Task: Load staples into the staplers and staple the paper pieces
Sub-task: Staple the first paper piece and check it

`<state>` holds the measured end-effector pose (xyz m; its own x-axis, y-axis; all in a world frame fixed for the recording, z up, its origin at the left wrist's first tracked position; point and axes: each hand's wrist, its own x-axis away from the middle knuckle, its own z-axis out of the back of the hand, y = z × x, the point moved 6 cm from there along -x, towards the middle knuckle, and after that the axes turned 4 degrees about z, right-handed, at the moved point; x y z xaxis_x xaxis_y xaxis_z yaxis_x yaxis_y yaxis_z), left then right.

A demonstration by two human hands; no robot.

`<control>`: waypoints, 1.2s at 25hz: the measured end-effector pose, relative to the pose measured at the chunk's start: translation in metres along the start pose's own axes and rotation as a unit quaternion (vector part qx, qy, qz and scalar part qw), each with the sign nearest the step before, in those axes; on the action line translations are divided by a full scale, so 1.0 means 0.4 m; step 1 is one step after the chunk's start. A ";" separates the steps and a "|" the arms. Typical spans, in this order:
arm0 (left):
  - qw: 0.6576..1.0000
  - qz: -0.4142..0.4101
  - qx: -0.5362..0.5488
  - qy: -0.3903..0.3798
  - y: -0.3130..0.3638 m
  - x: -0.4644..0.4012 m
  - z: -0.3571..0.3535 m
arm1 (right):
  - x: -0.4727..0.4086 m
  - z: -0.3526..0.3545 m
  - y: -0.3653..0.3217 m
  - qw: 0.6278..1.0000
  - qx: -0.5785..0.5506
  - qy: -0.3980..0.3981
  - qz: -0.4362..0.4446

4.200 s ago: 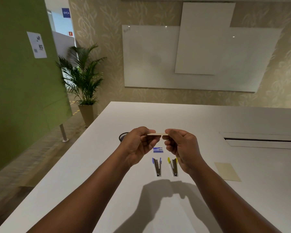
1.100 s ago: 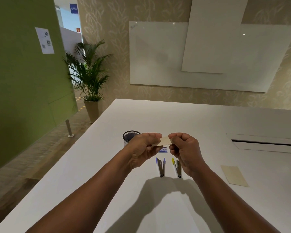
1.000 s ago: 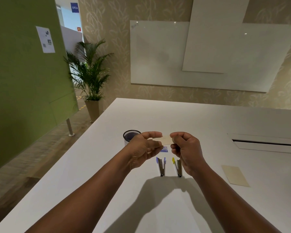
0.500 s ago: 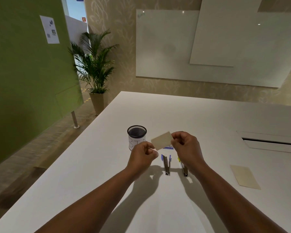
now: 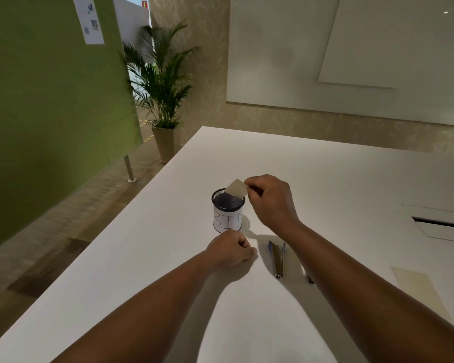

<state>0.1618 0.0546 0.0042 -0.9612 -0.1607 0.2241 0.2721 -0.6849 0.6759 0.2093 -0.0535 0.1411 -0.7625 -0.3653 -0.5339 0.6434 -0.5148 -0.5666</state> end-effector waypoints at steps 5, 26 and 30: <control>1.000 -0.001 -0.002 0.002 -0.014 -0.028 0.000 | -0.029 -0.092 0.039 0.997 0.037 -0.062 0.012; 0.998 -0.006 -0.042 0.040 -0.002 -0.007 -0.010 | 0.174 0.013 0.193 0.992 -0.030 0.008 -0.123; 0.998 0.005 -0.044 0.038 0.013 0.015 -0.022 | 0.251 0.079 0.225 0.986 -0.004 0.035 -0.164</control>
<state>0.1571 0.0439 0.0029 -0.9602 -0.2188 0.1734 0.2792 -0.7426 0.6088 0.1883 -0.1610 0.0563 -0.9231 -0.1251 -0.3636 0.3639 -0.5894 -0.7212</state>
